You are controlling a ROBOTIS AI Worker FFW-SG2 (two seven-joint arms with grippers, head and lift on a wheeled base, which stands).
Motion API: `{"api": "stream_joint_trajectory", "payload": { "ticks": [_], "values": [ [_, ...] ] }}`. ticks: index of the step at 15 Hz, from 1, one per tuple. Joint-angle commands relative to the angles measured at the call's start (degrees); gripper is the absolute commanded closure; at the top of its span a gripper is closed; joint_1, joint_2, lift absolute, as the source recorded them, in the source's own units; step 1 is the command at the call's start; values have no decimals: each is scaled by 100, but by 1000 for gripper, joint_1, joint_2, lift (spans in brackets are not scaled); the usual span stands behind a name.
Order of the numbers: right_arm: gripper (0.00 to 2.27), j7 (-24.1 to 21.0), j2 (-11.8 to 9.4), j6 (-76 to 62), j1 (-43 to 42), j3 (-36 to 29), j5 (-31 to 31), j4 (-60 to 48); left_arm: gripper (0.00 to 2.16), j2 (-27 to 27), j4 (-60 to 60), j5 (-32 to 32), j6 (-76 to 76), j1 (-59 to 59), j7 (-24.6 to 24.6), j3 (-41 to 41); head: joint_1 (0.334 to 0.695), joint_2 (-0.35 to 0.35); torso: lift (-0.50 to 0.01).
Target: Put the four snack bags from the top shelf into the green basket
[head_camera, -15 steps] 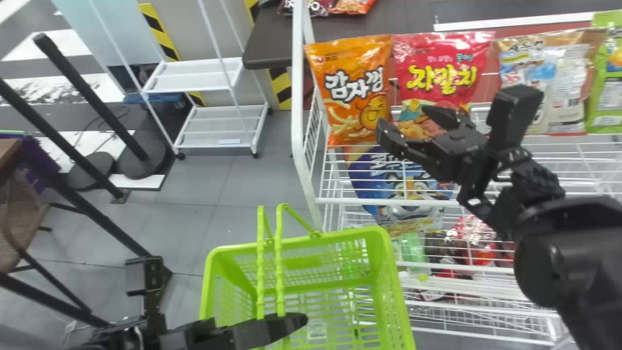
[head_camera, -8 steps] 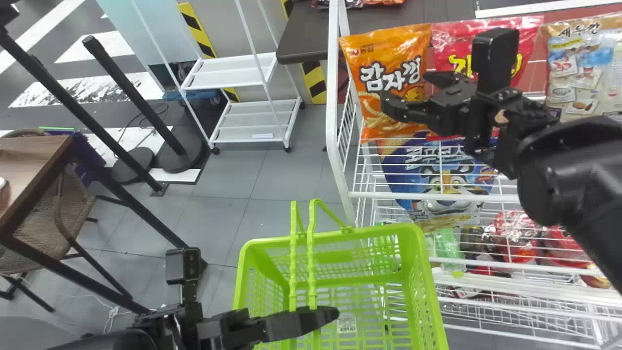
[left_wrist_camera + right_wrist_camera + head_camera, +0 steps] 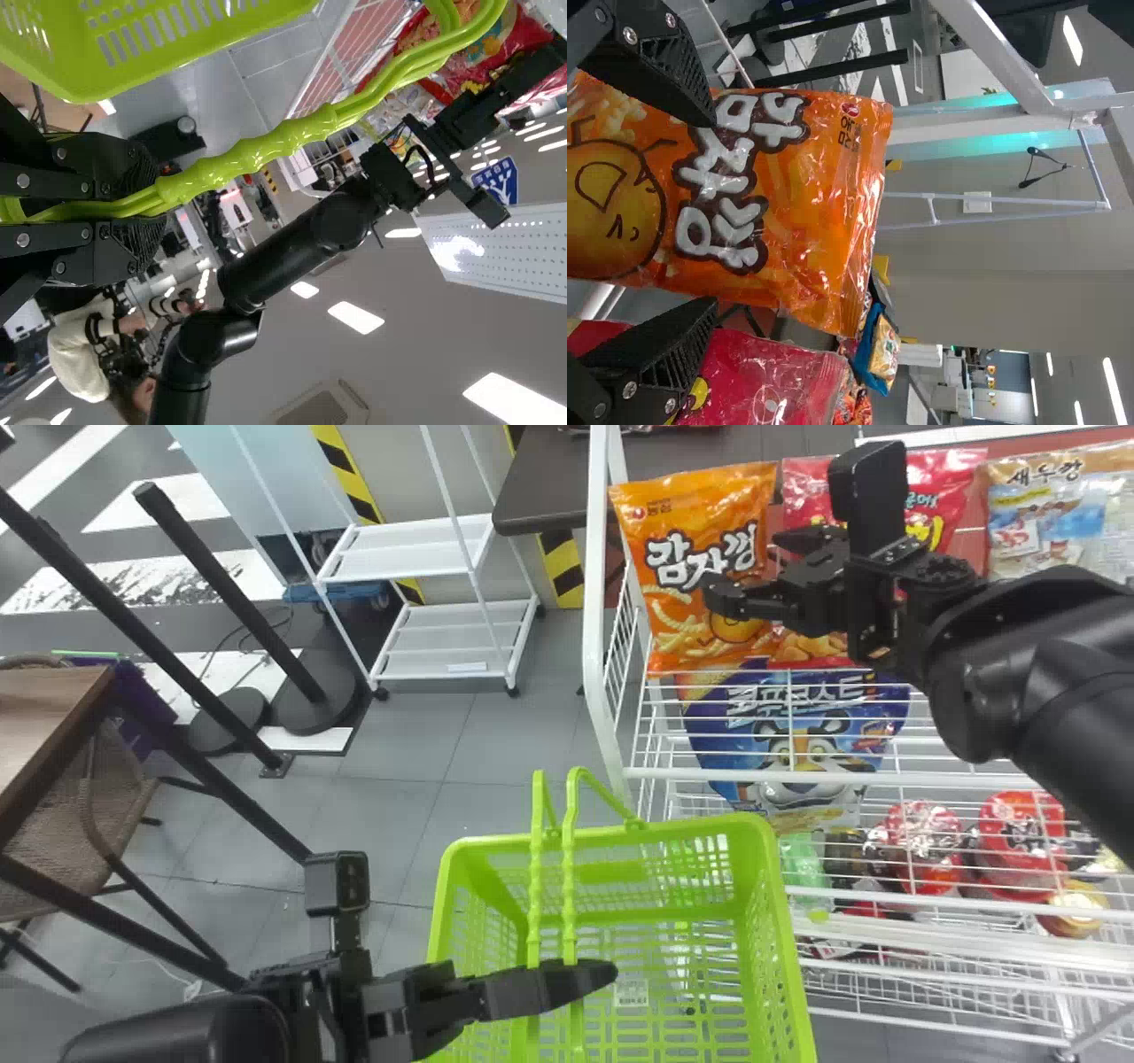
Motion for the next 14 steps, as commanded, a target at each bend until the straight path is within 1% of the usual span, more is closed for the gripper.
{"api": "stream_joint_trajectory", "payload": {
  "ticks": [1,2,3,4,5,6,7,8,10,14],
  "values": [
    [272,151,31,120,-249,2,-5,387,2148,52,56,-1,10,-90,-57,-80,695,269,0],
    [458,353,31,120,-310,-7,-40,466,2148,52,65,-1,10,-90,-57,-80,695,263,0],
    [660,450,31,137,-337,-24,-76,492,2148,52,74,-1,10,-90,-57,-80,695,259,0],
    [1065,503,31,137,-398,-24,-67,545,2148,52,65,-1,10,-82,-57,-89,695,257,0],
    [1673,467,31,155,-425,-77,-93,562,2148,52,56,7,10,-82,-57,-98,695,257,0],
    [2020,432,31,243,-433,-191,-93,580,2148,52,48,25,10,-73,-57,-98,695,257,0],
    [2067,441,31,260,-442,-261,-93,580,2148,61,48,25,10,-64,-57,-89,695,248,0],
    [2250,450,31,278,-442,-332,-93,580,2148,61,48,25,10,-55,-57,-80,695,242,0],
    [2246,511,31,278,-407,-367,-102,580,2148,70,48,25,10,-46,-57,-72,695,235,0],
    [2246,687,31,190,-143,-639,-93,334,2148,87,48,51,10,-29,-57,-45,695,232,0]
  ]
}}
